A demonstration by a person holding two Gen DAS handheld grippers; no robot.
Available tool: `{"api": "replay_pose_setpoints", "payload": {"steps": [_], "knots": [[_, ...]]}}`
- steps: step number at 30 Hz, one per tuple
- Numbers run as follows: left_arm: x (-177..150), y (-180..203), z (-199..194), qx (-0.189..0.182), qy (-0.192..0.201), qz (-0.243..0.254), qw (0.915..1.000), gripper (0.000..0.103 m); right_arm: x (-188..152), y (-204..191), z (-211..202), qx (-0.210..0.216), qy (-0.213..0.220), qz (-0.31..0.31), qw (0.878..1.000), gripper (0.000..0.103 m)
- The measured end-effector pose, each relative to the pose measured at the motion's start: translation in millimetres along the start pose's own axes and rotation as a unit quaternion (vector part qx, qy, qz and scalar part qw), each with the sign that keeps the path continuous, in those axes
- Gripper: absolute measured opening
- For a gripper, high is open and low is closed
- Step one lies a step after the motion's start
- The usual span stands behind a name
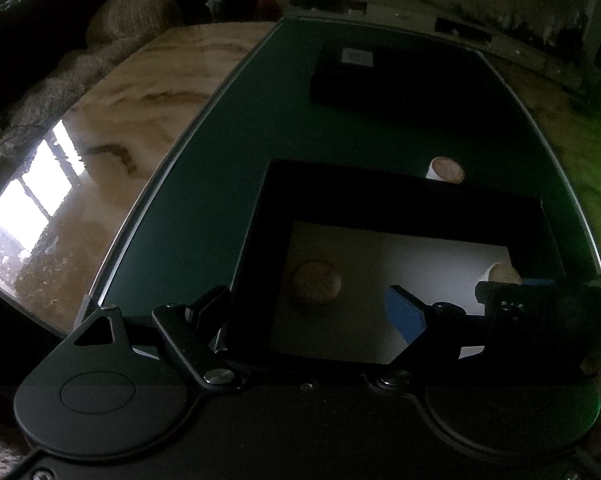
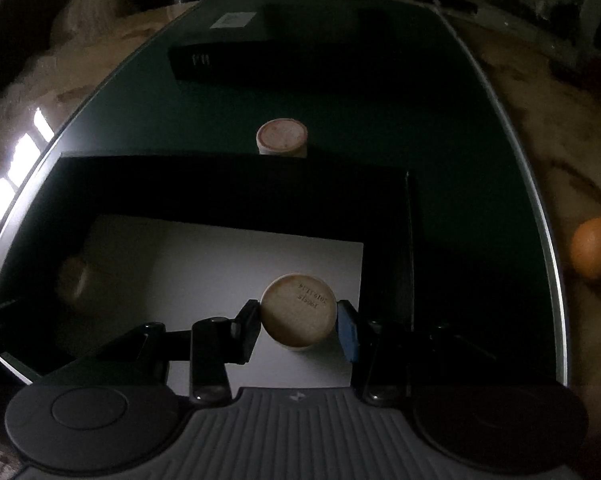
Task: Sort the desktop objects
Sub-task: 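Carry the cylinder into the tray and release it with the right gripper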
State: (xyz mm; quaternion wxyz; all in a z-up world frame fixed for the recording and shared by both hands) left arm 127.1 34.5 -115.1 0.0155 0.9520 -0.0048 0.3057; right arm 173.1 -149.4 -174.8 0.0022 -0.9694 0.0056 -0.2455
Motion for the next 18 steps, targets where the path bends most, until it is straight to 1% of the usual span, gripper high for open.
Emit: {"api": "replay_pose_setpoints", "payload": {"steps": [9,15,16,18], "knots": [[0,1,0,0.0,-0.001,0.002,1.0,0.085,-6,-7,2,-0.02,-0.003,-0.018,1.0,0.044],[0,1,1,0.003,-0.003,0.001,1.0,0.085,-11,-7,2,-0.023,-0.003,-0.015,1.0,0.045],[0,1,1,0.003,-0.003,0.001,1.0,0.085,-11,-7,2,-0.022,-0.002,-0.014,1.0,0.046],[1,1,1,0.004,-0.002,0.001,1.0,0.085,-12,-7,0,-0.023,0.002,-0.017,1.0,0.058]]}}
Point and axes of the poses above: each gripper's, at about its wrist camera, not at the fingertips, and z roughly the way its jaws point, y to its right, x to its top, the point moved 5 cm from there along z, roughly the way its jaws point
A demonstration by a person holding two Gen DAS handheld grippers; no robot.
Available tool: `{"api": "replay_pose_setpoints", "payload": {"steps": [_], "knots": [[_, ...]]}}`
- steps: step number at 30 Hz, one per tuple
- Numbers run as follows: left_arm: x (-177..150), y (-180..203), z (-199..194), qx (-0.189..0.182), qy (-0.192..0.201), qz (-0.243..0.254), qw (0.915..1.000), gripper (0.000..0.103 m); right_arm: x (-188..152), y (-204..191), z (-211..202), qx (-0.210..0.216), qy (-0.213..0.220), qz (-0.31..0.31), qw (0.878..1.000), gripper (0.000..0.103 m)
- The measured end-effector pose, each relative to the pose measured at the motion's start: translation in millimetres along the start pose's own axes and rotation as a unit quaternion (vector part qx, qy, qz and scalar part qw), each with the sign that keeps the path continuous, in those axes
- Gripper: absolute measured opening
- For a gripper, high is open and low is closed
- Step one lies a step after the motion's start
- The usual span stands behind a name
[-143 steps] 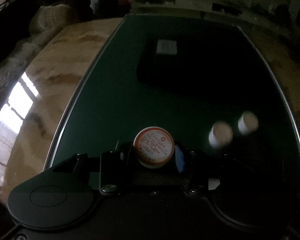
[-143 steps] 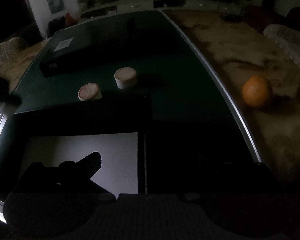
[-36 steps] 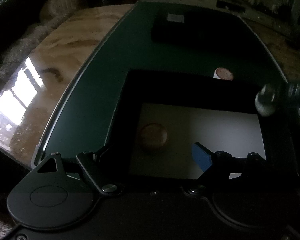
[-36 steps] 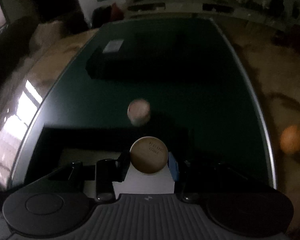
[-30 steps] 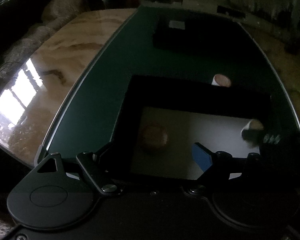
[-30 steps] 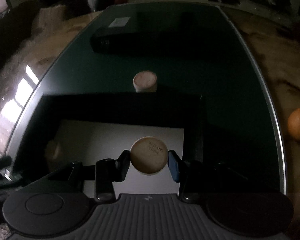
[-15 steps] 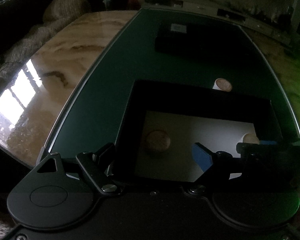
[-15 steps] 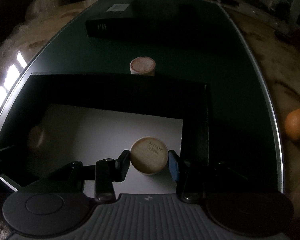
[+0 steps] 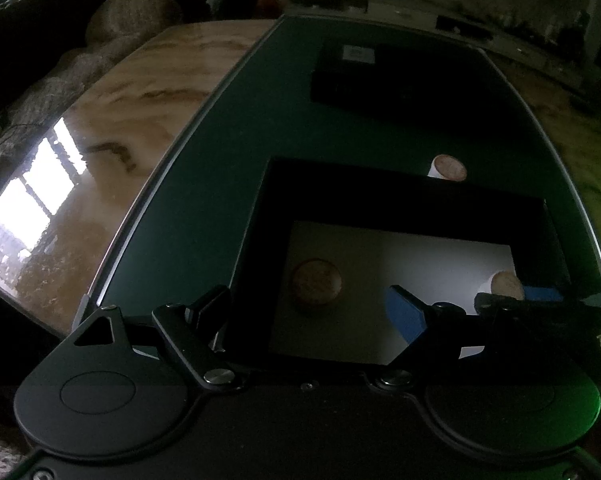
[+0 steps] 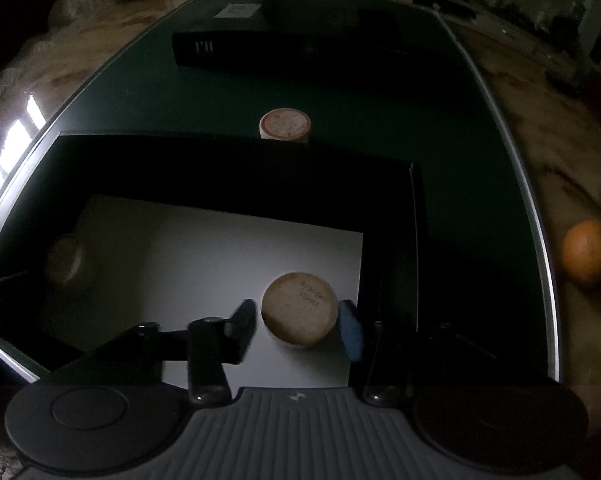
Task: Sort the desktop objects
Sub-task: 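Carry the cylinder into the tray and release it with the right gripper, then grasp the last cream cylinder with the left gripper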
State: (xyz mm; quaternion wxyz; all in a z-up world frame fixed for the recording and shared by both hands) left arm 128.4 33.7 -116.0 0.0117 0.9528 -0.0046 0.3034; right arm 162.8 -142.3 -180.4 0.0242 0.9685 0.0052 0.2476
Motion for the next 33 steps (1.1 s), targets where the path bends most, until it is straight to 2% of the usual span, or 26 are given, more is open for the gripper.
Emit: {"api": "replay_pose_setpoints", "payload": {"steps": [5,8,11,14,18,23,26,33], "knots": [[1,0,0,0.002,0.0,0.0,1.0,0.085,3,3,-13,0.008,0.025,0.004,1.0,0.061],[5,0,0,0.003,0.003,0.0,1.0,0.085,6,10,-25,0.025,0.046,0.025,0.998,0.068],[12,1,-1,0.006,0.009,0.001,0.9999,0.085,8,26,-38,0.043,0.074,0.066,0.994,0.076],[21,4,1,0.009,0.016,0.005,0.9998,0.085,9,47,-48,0.045,0.093,0.12,0.987,0.091],[36,15,8,0.011,0.021,0.015,0.9996,0.085,9,70,-60,0.048,0.121,0.172,0.976,0.093],[58,37,22,0.005,0.028,0.031,0.9991,0.085,3,83,-65,0.004,0.12,0.225,0.967,0.1],[75,56,37,-0.006,0.028,0.041,0.9987,0.085,-3,77,-63,-0.018,0.11,0.234,0.966,0.1],[110,95,83,-0.027,0.011,0.048,0.9984,0.085,-9,51,-61,-0.055,0.124,0.201,0.97,0.101]]}}
Point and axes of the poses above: each gripper's, at about its wrist camera, not at the fingertips, and z roughly the way its jaws point, y to its right, x to its top, the point moved 5 cm from there along z, roughly the way its jaws point
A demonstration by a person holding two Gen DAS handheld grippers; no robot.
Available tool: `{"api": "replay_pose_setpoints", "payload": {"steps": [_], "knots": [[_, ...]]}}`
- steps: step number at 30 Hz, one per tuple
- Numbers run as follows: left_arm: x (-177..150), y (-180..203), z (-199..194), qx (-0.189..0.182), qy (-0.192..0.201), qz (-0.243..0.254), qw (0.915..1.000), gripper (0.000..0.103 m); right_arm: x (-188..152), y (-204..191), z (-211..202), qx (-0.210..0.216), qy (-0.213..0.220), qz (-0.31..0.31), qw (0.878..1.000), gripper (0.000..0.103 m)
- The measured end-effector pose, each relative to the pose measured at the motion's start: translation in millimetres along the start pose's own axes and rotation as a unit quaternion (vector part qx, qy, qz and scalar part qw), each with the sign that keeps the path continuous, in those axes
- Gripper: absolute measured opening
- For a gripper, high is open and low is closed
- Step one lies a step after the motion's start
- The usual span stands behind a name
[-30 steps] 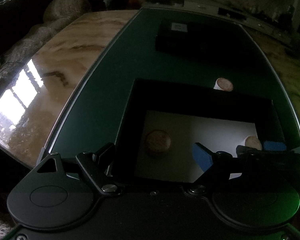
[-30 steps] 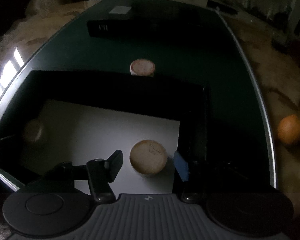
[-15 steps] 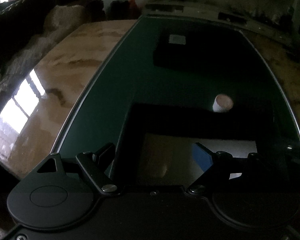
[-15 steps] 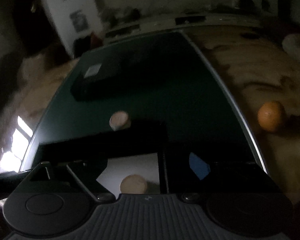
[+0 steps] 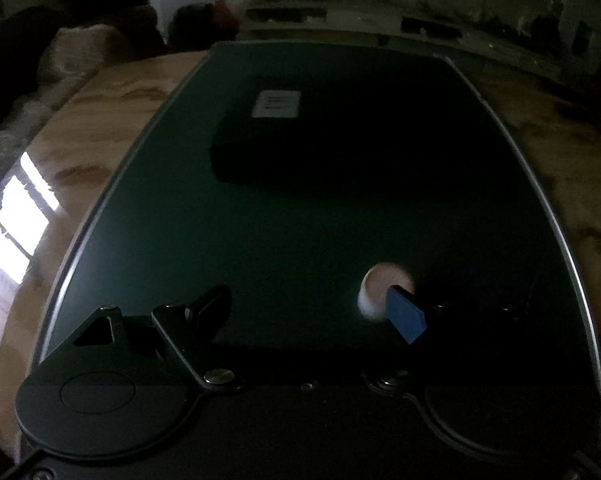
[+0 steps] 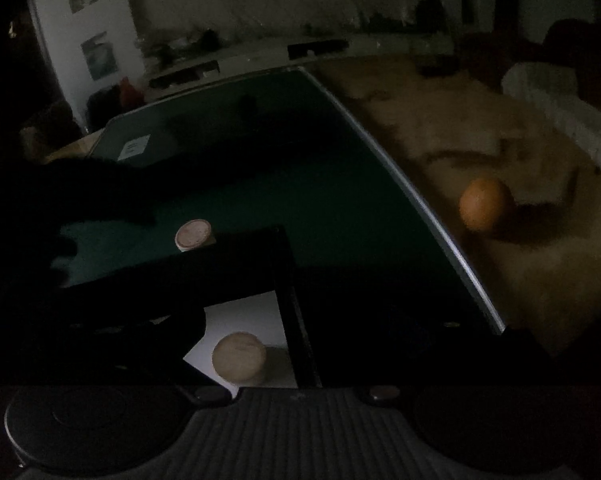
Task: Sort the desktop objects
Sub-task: 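Grasp the last cream cylinder with the left gripper, then carry the held cylinder with the left gripper over the tray paper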
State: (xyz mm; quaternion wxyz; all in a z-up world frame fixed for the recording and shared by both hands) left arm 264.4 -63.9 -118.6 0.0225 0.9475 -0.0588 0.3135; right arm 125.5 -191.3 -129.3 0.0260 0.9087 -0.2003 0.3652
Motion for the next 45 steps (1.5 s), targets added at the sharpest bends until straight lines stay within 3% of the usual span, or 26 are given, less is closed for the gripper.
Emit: {"api": "replay_pose_setpoints", "payload": {"steps": [11,15,19,28,32,38,45], "knots": [[1,34,62,-0.002,-0.058,0.018,0.9982,0.086,3,28,7,-0.019,0.004,0.07,0.997,0.101],[3,38,64,-0.007,-0.058,0.01,0.9983,0.085,3,27,7,-0.006,0.004,0.065,0.998,0.103],[5,41,66,-0.02,-0.063,-0.004,0.9978,0.076,3,29,6,-0.002,-0.003,0.063,0.998,0.103],[3,50,59,-0.019,-0.062,0.003,0.9979,0.075,1,33,7,0.002,-0.018,0.076,0.997,0.103],[-1,58,59,-0.026,-0.072,0.014,0.997,0.075,1,34,5,0.004,-0.017,0.074,0.997,0.103],[-3,66,59,-0.006,-0.098,0.039,0.9944,0.076,1,33,5,0.001,-0.019,0.077,0.997,0.103],[-12,64,67,-0.003,-0.139,0.024,0.99,0.056,3,34,8,-0.003,-0.02,0.08,0.997,0.103]]}}
Point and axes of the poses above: each gripper's, at about its wrist camera, not at the fingertips, and z roughly the way its jaws point, y to its right, x to its top, the point moved 5 cm from there along z, roughly the way its jaws point
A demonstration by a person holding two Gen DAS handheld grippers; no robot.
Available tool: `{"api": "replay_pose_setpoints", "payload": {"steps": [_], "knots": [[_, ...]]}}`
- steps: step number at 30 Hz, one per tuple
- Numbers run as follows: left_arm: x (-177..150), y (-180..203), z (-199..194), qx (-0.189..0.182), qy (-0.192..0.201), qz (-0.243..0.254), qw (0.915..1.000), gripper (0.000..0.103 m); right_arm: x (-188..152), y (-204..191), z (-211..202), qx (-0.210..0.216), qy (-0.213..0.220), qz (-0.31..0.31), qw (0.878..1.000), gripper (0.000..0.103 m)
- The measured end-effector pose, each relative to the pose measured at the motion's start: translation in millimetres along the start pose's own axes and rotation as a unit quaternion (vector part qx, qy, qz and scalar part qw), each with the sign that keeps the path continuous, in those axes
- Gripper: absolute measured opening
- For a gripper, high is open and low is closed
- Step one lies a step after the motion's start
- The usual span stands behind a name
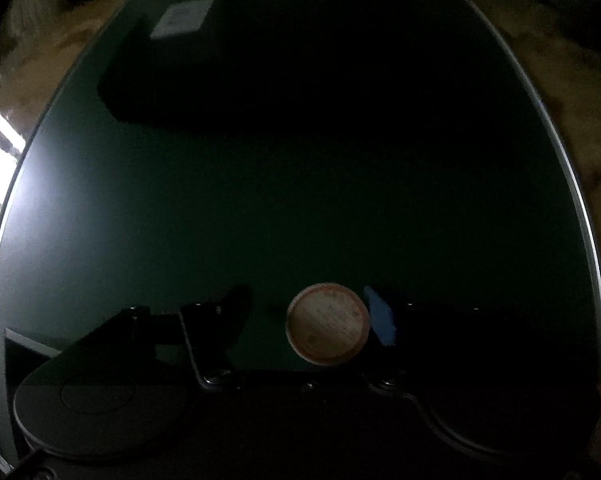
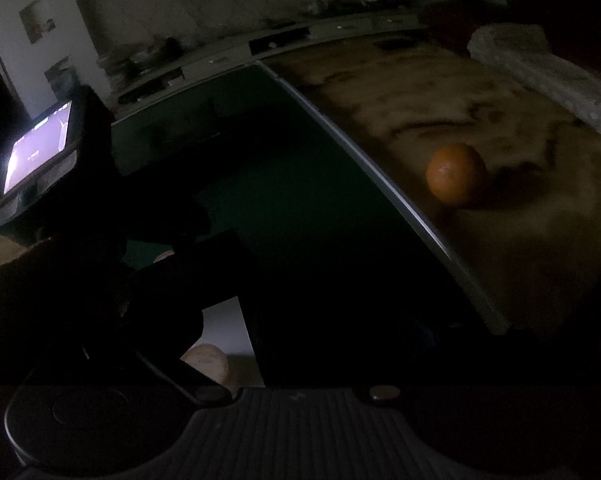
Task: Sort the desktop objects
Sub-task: 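Carry the held cylinder with the left gripper over the tray paper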
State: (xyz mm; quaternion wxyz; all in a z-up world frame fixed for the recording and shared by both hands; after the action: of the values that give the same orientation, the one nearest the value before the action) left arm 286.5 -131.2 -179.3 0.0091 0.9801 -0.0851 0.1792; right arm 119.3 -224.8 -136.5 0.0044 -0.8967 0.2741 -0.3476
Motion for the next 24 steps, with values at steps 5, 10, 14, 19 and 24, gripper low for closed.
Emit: {"api": "replay_pose_setpoints", "payload": {"steps": [5,10,14,19,24], "knots": [[-3,-4,-1,-0.003,0.006,-0.009,0.9999,0.043,1,1,2,0.0,-0.003,0.003,1.0,0.103],[-7,-9,-4,-0.009,0.009,-0.014,0.9998,0.041,2,3,2,0.001,-0.002,0.007,1.0,0.103],[-8,-17,-6,-0.007,0.014,-0.022,0.9996,0.041,2,5,4,0.003,-0.006,0.008,1.0,0.103],[-6,-27,-23,-0.008,0.029,-0.029,0.9991,0.041,3,5,4,0.002,-0.002,0.006,1.0,0.103],[-8,-38,-54,-0.01,0.051,-0.033,0.9981,0.041,1,7,6,-0.008,0.005,0.003,1.0,0.103]]}}
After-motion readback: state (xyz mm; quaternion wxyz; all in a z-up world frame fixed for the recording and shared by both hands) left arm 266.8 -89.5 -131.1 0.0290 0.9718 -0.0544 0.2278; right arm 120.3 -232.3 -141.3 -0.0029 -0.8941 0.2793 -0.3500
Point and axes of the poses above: each gripper's, at about its wrist camera, not at the fingertips, and z roughly the way its jaws point, y to its right, x to its top, the point moved 5 cm from there along z, roughly the way its jaws point
